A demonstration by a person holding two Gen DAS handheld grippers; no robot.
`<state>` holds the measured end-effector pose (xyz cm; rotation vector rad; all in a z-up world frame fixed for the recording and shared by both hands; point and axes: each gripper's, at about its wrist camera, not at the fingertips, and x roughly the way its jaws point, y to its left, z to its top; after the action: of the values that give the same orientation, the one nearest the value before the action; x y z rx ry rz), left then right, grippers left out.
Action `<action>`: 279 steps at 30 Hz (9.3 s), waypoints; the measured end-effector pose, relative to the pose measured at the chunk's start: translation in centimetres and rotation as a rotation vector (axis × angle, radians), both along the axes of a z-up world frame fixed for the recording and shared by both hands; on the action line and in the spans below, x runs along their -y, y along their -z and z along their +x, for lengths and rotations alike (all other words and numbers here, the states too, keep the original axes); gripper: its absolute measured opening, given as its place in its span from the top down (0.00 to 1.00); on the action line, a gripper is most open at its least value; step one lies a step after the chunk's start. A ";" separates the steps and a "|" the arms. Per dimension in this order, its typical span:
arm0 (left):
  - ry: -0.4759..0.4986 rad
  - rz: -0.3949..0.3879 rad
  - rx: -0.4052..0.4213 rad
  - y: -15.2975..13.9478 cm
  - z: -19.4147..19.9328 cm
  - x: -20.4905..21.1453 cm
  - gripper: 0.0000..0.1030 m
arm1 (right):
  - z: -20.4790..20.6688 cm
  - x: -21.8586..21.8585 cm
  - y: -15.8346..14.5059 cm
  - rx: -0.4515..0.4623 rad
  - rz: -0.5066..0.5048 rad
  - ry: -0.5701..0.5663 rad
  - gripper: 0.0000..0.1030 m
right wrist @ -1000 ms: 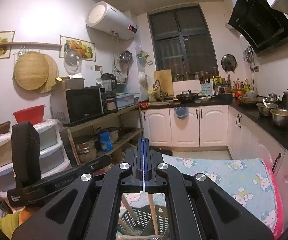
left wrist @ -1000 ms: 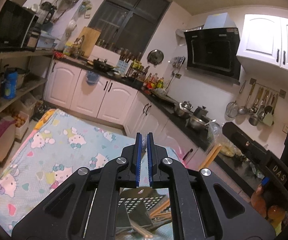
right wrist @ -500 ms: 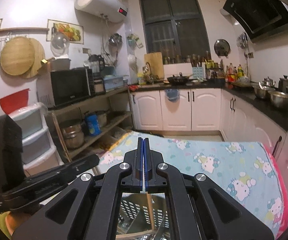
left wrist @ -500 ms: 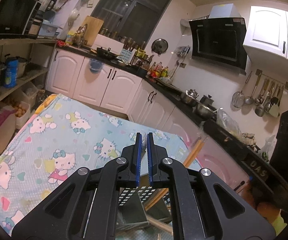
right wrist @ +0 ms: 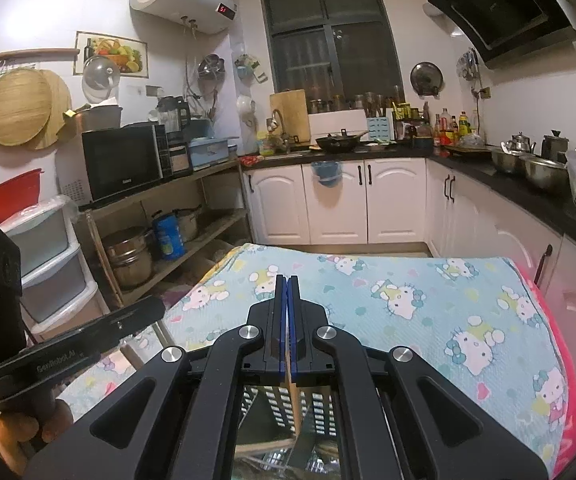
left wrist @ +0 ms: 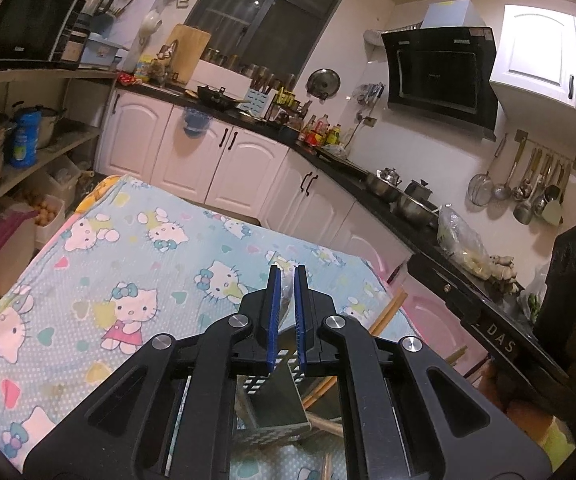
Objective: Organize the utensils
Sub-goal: 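Open the left tool over the holder while the right tool opens, dropping chopsticks in, then move both open tools back down to the chopsticks on the cloth, then close the left tool on a chopstick while the right tool closes on another, then lift the held chopsticks with both tools and carry them above the holder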
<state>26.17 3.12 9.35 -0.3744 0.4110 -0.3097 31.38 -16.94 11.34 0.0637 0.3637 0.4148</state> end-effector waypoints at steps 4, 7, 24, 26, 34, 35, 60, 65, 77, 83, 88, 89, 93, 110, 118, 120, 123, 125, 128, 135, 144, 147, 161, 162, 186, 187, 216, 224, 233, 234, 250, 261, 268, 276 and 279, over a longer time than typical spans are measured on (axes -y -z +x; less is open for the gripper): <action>-0.005 -0.001 -0.004 0.1 -0.3 -0.2 0.99 | -0.5 0.5 0.3 -0.013 -0.004 0.014 0.91; -0.010 -0.005 -0.010 0.3 -0.7 -0.4 0.98 | -0.8 1.0 0.6 -0.024 -0.005 0.025 0.88; -0.017 -0.021 -0.028 0.7 -2.5 -1.2 0.77 | -3.4 3.1 0.6 -0.033 -0.040 0.084 0.75; -0.018 -0.025 -0.031 0.7 -3.0 -1.3 0.72 | -3.7 3.4 0.6 -0.034 -0.036 0.084 0.73; -0.032 -0.030 -0.050 0.6 -5.2 -1.9 0.54 | -5.0 4.0 0.6 -0.035 -0.028 0.086 0.65; -0.032 -0.029 -0.052 0.6 -5.3 -1.9 0.51 | -5.2 4.1 0.6 -0.035 -0.028 0.085 0.64; -0.020 -0.030 -0.042 0.8 -10.0 -1.8 0.16 | -10.9 5.9 0.5 -0.014 -0.014 0.063 0.55; -0.016 -0.024 -0.049 1.2 -10.7 -1.7 0.16 | -11.8 6.3 1.2 -0.025 -0.017 0.064 0.55; -0.011 0.002 -0.083 2.7 -11.9 -1.1 0.16 | -13.2 6.8 3.1 -0.070 -0.036 0.059 0.55; -0.002 0.023 -0.109 3.9 -12.3 -0.5 0.16 | -13.7 7.1 4.3 -0.096 -0.040 0.059 0.55; 0.010 0.044 -0.125 4.8 -12.7 0.2 0.16 | -13.9 7.6 5.7 -0.128 -0.047 0.063 0.55; 0.014 0.048 -0.129 4.9 -12.7 0.3 0.16 | -13.9 7.6 5.9 -0.133 -0.048 0.064 0.55; 0.034 0.067 -0.144 5.7 -12.8 1.2 0.16 | -14.0 7.9 6.8 -0.157 -0.050 0.066 0.55; 0.164 0.180 -0.261 10.3 -11.0 6.7 0.29 | -12.8 10.0 11.3 -0.279 -0.048 0.104 0.55; 0.241 0.222 -0.349 12.5 -8.4 8.9 0.46 | -10.7 10.5 13.9 -0.381 -0.037 0.095 0.59; 0.254 0.237 -0.363 12.9 -7.8 9.5 0.51 | -9.9 10.7 15.0 -0.430 -0.029 0.093 0.63; 0.271 0.266 -0.383 13.6 -6.9 10.3 0.55 | -8.7 10.9 16.5 -0.495 -0.011 0.085 0.67; 0.284 0.292 -0.393 14.0 -6.3 11.0 0.56 | -8.2 10.9 17.1 -0.518 -0.004 0.080 0.68; 0.294 0.326 -0.407 14.4 -5.4 11.9 0.63 | -7.4 10.9 17.6 -0.537 -0.001 0.081 0.68; 0.300 0.375 -0.442 15.3 -3.3 13.1 0.63 | -6.3 10.6 18.5 -0.557 -0.006 0.080 0.74; 0.269 0.440 -0.439 15.9 -1.0 14.8 0.63 | -6.1 11.4 18.7 -0.543 -0.004 0.087 0.91; 0.257 0.485 -0.425 16.1 -0.7 15.5 0.65 | -6.2 11.8 18.6 -0.541 0.004 0.100 0.92; 0.269 0.387 -0.387 14.2 -1.6 14.2 0.97 | -7.9 13.7 15.6 -0.469 0.055 0.122 0.94; 0.272 0.372 -0.381 13.8 -1.9 14.0 0.98 | -8.1 13.8 15.2 -0.460 0.056 0.121 0.94; 0.156 0.161 -0.119 3.2 -8.0 5.9 0.99 | -13.0 11.5 5.6 -0.216 0.057 0.028 0.96; 0.147 0.150 -0.109 2.8 -8.2 5.4 0.99 | -13.1 11.4 5.3 -0.209 0.057 0.023 0.96; -0.014 0.069 0.061 -4.9 -7.6 -1.0 0.99 | -11.9 6.6 -6.6 0.044 0.076 -0.048 0.96; -0.057 0.058 0.123 -7.7 -5.7 -1.0 0.99 | -9.7 7.3 -10.0 0.100 0.118 -0.027 0.96; -0.169 0.046 0.213 -10.0 -3.9 -0.7 0.99 | -7.5 8.3 -13.3 0.155 0.163 0.013 0.96; -0.180 0.039 0.221 -10.1 -3.7 -0.7 0.99 | -7.3 8.3 -13.5 0.163 0.161 0.018 0.96; -0.260 0.066 0.245 -6.6 -0.9 2.2 0.98 | -4.9 7.6 -11.1 0.153 0.110 0.048 0.96; -0.257 0.111 0.285 -4.6 -0.4 3.8 0.98 | -3.4 7.4 -8.2 0.125 0.078 0.058 0.96; -0.259 0.160 0.304 -3.5 -0.2 4.8 0.98 | -2.2 7.1 -6.0 0.097 0.081 0.069 0.96; -0.243 0.164 0.289 -2.2 0.5 4.9 0.98 | -0.5 6.5 -4.0 0.075 0.085 0.079 0.96; -0.238 0.167 0.281 -1.8 0.6 4.8 0.98 | 0.0 6.6 -3.4 0.056 0.094 0.081 0.96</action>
<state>26.74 -1.73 11.18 -0.2093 0.1126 -0.0925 31.39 -23.49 14.69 0.1574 0.2852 0.3525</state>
